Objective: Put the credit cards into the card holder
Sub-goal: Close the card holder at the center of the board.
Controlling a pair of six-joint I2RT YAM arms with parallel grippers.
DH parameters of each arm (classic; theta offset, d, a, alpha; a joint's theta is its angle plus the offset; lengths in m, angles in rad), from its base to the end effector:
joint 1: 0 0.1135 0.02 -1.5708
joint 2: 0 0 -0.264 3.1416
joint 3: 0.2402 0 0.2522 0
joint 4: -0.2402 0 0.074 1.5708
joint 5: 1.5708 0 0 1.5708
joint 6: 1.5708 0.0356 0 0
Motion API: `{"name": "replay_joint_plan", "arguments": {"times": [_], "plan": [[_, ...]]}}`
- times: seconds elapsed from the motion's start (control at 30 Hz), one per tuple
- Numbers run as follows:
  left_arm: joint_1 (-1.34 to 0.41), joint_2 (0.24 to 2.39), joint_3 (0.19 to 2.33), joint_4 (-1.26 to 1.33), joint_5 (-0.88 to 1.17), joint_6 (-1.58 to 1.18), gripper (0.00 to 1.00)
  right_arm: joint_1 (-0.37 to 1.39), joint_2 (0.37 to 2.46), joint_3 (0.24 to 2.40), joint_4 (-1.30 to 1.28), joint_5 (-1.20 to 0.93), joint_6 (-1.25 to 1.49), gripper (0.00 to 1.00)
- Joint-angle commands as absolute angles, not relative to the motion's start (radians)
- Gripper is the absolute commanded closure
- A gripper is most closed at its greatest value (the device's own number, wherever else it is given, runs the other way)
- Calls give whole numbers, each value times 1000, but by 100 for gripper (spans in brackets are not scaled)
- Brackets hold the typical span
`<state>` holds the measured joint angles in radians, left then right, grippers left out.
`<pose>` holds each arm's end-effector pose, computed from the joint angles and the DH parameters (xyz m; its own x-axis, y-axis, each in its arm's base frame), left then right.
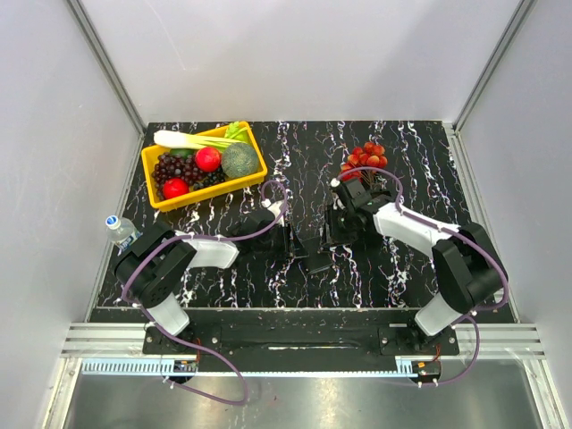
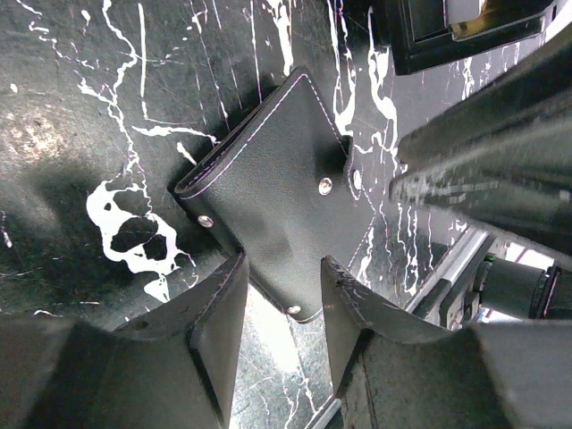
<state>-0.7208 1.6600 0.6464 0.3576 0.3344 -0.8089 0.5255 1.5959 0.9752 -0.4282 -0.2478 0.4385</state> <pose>0.2246 -0.2129 0.1346 -0.9088 -0.1114 -0.4022 0.2337 0.6626 -0.7115 0.2680 0.1655 0.1897 -0.9304 -0.0637 -0.3611 -0.2177 0.8884 0.4042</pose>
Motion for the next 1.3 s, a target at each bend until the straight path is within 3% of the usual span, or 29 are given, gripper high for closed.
{"name": "replay_joint_plan", "arguments": {"times": [0.0, 0.37, 0.93, 1.1, 1.27], "plan": [[-721, 1654, 686, 380, 325, -790, 58, 603, 1606, 1066, -517, -100, 397, 56], [-721, 1654, 678, 390, 325, -795, 58, 672, 1675, 1143, -601, 63, 403, 52], [-715, 1654, 670, 408, 336, -801, 58, 718, 1743, 1187, -627, 77, 420, 51], [-713, 1654, 670, 410, 339, -801, 58, 719, 1752, 1189, -627, 78, 420, 67], [-713, 1652, 666, 416, 339, -802, 58, 719, 1738, 1189, -623, 71, 420, 76]]}}
